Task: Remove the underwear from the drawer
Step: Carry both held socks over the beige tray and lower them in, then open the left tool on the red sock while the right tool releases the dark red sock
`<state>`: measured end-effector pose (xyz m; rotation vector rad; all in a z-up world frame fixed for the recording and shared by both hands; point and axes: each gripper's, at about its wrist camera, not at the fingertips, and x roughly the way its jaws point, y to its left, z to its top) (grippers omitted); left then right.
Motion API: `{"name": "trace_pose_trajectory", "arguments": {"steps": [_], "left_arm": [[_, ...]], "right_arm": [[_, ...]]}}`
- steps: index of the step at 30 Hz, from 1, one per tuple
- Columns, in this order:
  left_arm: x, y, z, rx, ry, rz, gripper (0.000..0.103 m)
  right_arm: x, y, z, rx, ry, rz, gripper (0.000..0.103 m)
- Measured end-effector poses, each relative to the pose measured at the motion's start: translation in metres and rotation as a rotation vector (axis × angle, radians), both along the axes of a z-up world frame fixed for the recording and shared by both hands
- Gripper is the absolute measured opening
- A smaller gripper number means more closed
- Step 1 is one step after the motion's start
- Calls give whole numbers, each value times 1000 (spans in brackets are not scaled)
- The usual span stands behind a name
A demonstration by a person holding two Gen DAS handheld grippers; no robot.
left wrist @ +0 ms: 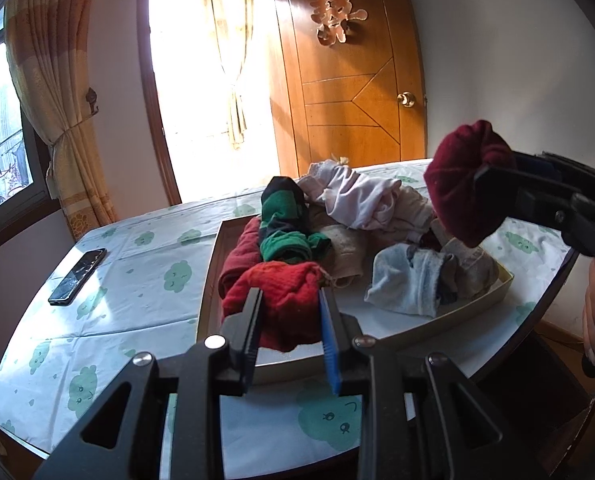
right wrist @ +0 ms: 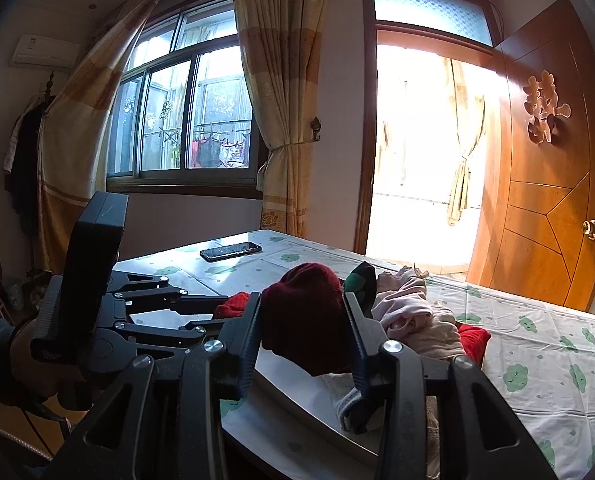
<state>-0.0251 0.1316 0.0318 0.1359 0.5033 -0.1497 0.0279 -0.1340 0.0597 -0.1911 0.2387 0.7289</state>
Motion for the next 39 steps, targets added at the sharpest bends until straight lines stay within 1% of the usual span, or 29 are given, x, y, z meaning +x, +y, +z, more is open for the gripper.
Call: {"name": "trace_pose_trajectory", "arguments": {"steps": [8, 10, 17, 19, 23, 24, 26, 27, 29, 30, 32, 36, 37, 39], "left_arm": [[32, 9, -9, 4, 68, 18, 26], [38, 11, -11, -8, 88, 19, 26], [59, 13, -21, -22, 161, 14, 26], [63, 13, -26, -15, 178, 15, 26], [67, 13, -31, -18, 193, 15, 26], [67, 13, -31, -18, 195, 14, 28], [66, 12, -31, -15, 195, 18, 35], [66, 11, -31, -12, 197, 24, 44], [65, 12, -32, -12, 200, 25, 48], [63, 12, -32, -13, 201, 24, 50], [59, 13, -32, -11, 197, 28, 55], [41, 13, -25, -24, 163, 32, 63], [34, 12, -21, -30, 148, 34, 64], [18, 8, -14, -31, 108, 35, 70]], "right_arm": [[39, 19, -15, -37, 103, -23, 41], [46, 26, -20, -54, 129, -23, 41], [66, 42, -33, -95, 199, -36, 41], [72, 45, -37, -112, 214, -48, 41], [77, 50, -45, -129, 244, -46, 42], [78, 51, -46, -136, 252, -44, 42], [80, 53, -51, -151, 268, -46, 43], [81, 53, -54, -157, 278, -46, 43], [83, 53, -57, -165, 302, -50, 51], [82, 51, -58, -163, 298, -58, 53], [80, 46, -56, -145, 294, -69, 62], [70, 32, -49, -107, 274, -98, 64], [66, 28, -47, -101, 271, -103, 64], [56, 20, -44, -94, 257, -125, 66]]}}
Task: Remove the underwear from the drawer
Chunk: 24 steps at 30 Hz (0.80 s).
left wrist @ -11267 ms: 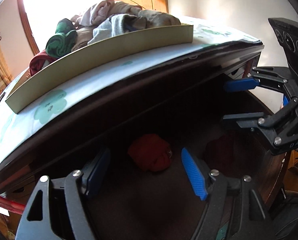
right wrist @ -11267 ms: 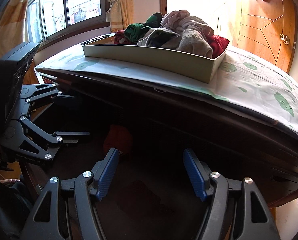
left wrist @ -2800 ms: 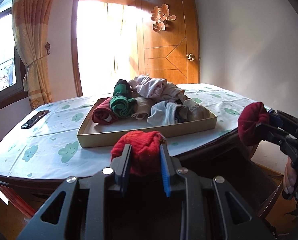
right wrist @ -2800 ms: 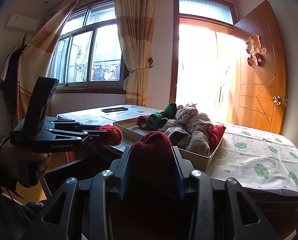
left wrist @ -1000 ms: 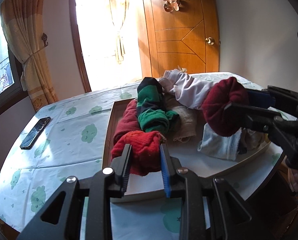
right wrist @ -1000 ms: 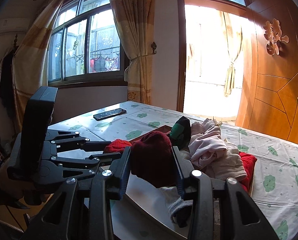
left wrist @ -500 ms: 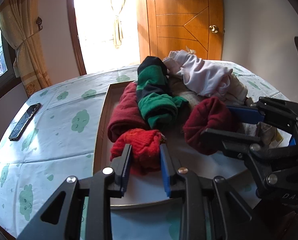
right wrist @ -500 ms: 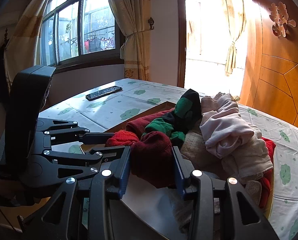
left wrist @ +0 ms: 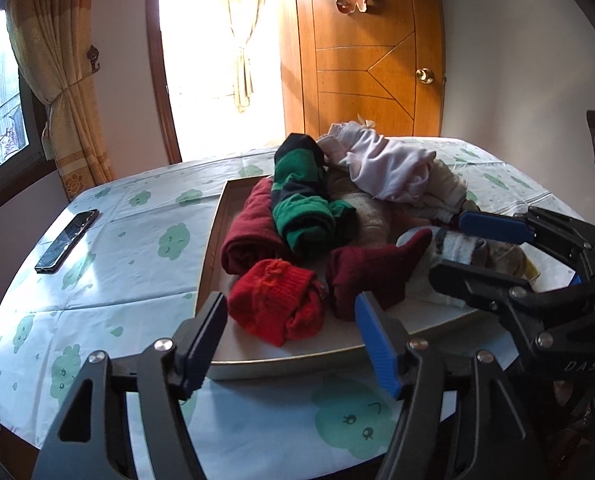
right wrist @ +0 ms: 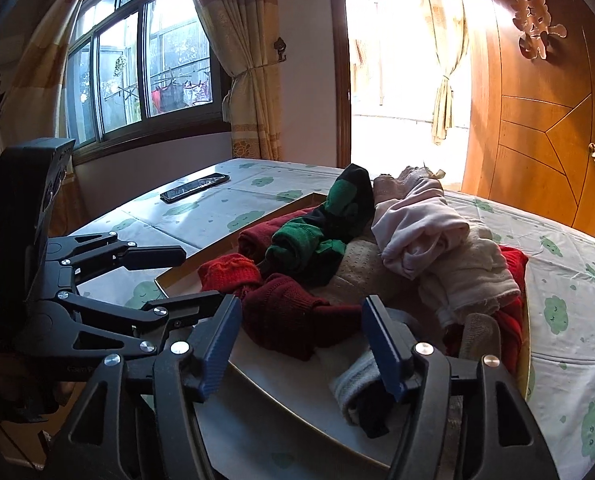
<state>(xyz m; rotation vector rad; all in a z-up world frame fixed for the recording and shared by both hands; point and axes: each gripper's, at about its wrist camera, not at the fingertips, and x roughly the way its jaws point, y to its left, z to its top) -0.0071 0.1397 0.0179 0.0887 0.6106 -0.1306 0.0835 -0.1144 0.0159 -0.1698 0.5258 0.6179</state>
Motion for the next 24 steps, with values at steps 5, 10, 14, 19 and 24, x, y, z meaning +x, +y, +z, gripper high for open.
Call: {"name": "trace_pose_trajectory", "arguments": {"steps": [5, 10, 14, 19, 24], "left_arm": [[-44, -16, 20, -17, -98, -6, 83], [-80, -34, 37, -26, -190, -4, 97], [-93, -47, 43, -32, -204, -21, 101], [-105, -55, 48, -32, -217, -27, 102], [-110, -57, 50, -35, -222, -26, 102]], "right_arm": [[-35, -26, 8, -4, -41, -87, 69], [-73, -56, 22, 15, -104, -178, 77], [-98, -75, 34, 47, -155, -224, 85], [-114, -86, 42, 67, -178, -247, 86], [-121, -91, 47, 81, -191, -256, 86]]}}
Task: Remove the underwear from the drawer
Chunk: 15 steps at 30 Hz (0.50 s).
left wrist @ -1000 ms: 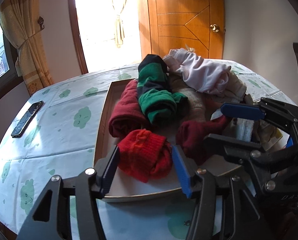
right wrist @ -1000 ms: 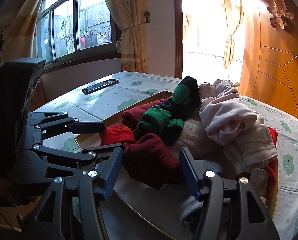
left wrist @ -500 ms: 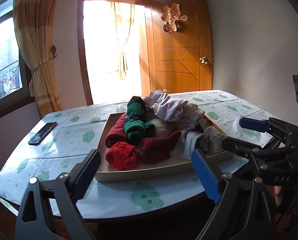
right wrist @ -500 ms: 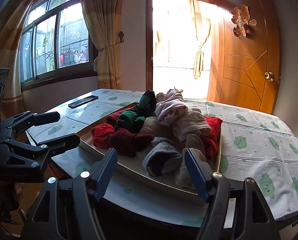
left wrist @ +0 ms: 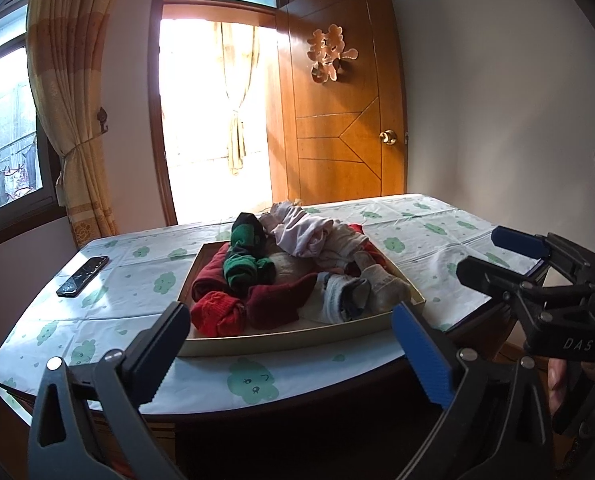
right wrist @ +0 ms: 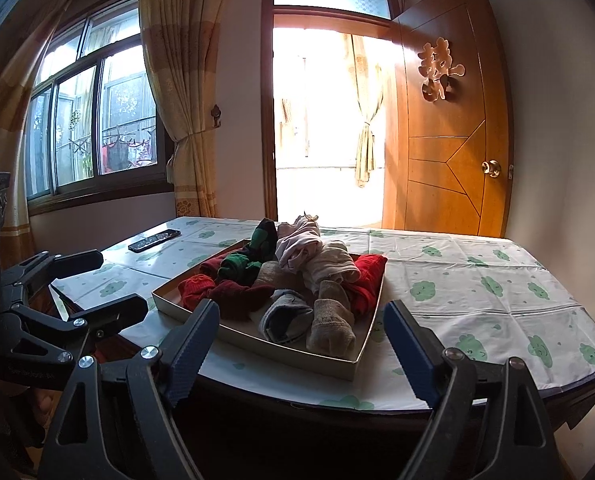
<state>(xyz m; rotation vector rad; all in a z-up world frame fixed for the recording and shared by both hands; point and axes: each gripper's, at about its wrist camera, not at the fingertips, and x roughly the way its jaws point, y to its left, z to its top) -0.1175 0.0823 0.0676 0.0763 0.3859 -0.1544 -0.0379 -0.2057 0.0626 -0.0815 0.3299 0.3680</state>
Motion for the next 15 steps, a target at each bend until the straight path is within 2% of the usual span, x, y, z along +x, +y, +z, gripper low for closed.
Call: {"name": "trace_pose_trajectory", "arguments": {"steps": [15], "left_arm": [[-3, 7, 3, -18, 2, 25, 102]], "right_arm": [[-9, 5, 4, 5, -31, 17, 86]]}}
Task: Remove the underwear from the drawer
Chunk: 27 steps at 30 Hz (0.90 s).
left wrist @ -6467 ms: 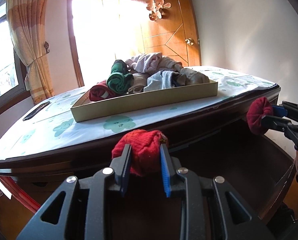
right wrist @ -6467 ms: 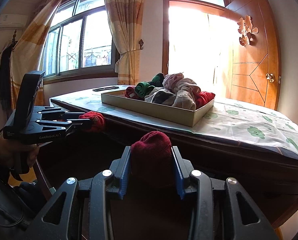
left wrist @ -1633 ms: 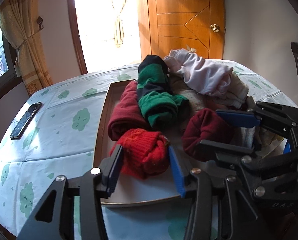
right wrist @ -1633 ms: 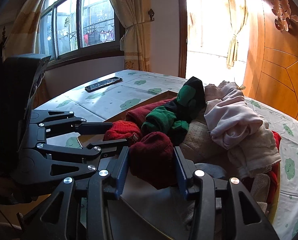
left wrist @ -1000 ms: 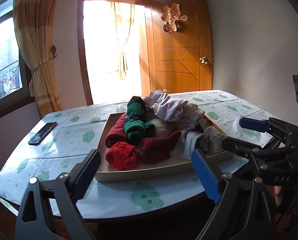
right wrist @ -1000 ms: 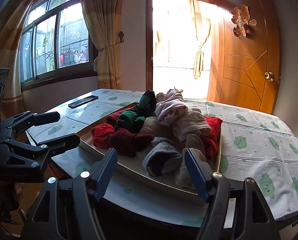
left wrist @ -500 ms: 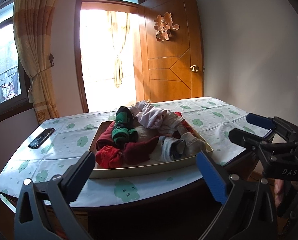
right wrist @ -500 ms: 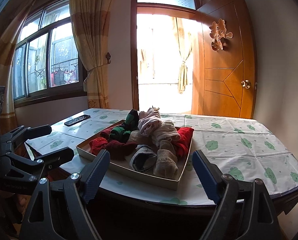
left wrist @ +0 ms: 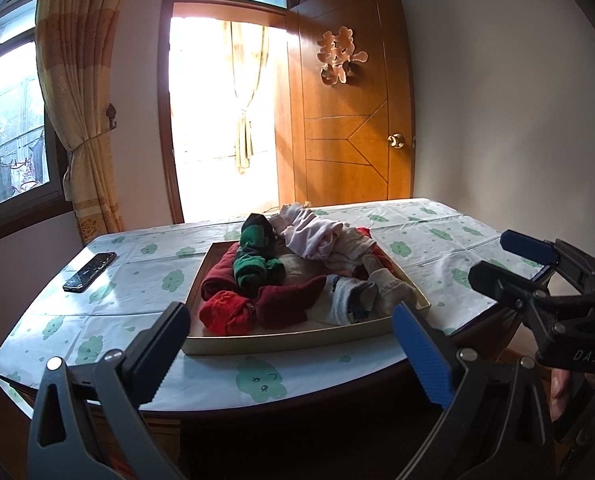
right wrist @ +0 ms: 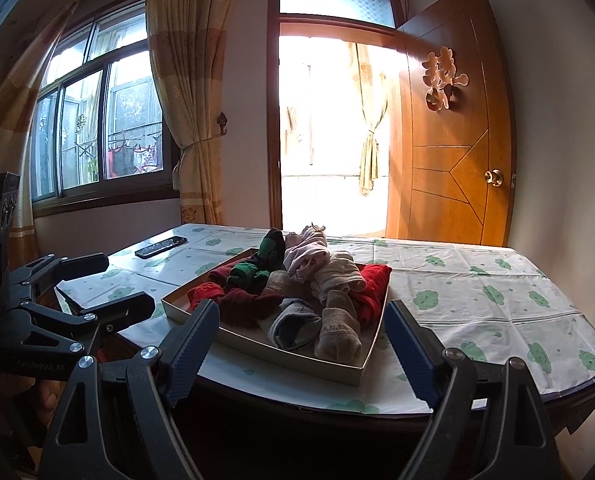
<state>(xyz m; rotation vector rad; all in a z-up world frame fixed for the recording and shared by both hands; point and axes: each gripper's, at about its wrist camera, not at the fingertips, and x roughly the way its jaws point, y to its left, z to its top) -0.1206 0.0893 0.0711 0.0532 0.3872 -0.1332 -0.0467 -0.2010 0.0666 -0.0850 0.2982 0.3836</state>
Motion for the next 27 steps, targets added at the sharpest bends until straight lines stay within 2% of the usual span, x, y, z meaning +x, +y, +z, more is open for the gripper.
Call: {"name": "trace_pose_trajectory", "arguments": {"steps": [12, 17, 27], "left_arm": [[1, 1, -5, 3, 23, 4, 102], [1, 3, -5, -22, 39, -7, 102], [1, 4, -3, 19, 29, 86, 103]], "right_arm": [[-3, 3, -2, 5, -5, 22, 86], [-3, 4, -4, 2, -2, 23, 86], [-7, 8, -7, -13, -5, 38, 86]]}}
